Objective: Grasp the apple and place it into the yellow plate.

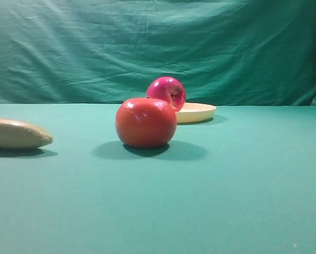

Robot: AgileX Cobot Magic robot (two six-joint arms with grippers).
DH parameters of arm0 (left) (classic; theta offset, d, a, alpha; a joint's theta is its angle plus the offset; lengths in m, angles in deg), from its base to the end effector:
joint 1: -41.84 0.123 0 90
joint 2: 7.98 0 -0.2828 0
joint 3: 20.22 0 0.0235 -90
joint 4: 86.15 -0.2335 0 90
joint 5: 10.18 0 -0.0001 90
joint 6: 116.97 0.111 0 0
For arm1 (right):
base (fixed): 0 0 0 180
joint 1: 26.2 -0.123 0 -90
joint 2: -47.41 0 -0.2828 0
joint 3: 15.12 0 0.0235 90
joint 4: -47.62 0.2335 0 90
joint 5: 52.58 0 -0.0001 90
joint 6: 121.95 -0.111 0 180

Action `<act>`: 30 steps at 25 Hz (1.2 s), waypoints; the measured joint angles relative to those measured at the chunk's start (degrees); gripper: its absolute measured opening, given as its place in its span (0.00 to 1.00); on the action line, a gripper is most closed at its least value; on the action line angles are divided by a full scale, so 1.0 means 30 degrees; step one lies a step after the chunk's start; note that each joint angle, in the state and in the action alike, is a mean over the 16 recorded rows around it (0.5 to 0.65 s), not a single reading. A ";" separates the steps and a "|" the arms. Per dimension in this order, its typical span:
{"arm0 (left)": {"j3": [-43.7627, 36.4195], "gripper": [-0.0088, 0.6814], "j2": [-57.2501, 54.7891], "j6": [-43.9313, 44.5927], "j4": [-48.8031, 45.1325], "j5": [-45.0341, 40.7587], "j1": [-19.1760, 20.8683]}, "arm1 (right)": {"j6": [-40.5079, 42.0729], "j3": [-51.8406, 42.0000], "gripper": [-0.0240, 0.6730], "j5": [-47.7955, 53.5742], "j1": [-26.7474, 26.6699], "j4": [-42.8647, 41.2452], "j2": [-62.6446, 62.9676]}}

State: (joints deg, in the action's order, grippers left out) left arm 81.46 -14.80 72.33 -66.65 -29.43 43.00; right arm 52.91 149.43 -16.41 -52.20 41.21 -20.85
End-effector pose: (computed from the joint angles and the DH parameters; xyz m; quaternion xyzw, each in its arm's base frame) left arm 0.0574 -0.0111 0.1742 -0.0366 0.7833 -0.0865 0.6146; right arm 0.2018 0.0903 0.3796 -0.1786 0.8458 0.0850 0.4955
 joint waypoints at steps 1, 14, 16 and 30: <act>0.0000 0.24 0.0000 0.0000 0.0000 0.0000 0.0000 | -0.0027 -0.0638 0.03 -0.0201 0.0000 0.0049 0.0693; 0.0000 0.24 0.0000 0.0000 0.0000 0.0000 0.0000 | -0.0340 -0.5497 0.03 -0.0670 0.0000 0.0477 0.8988; 0.0000 0.24 0.0000 0.0000 0.0000 0.0000 0.0000 | -0.0346 -0.5713 0.03 -0.0464 0.0000 0.0417 0.9993; 0.0000 0.24 0.0000 0.0000 0.0000 0.0000 0.0000 | -0.0361 -0.8096 0.03 0.0125 0.0900 -0.0521 1.3079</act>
State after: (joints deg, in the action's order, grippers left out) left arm 81.46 -14.80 72.33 -66.65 -29.43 43.00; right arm 51.83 125.15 -16.04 -49.50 39.65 18.39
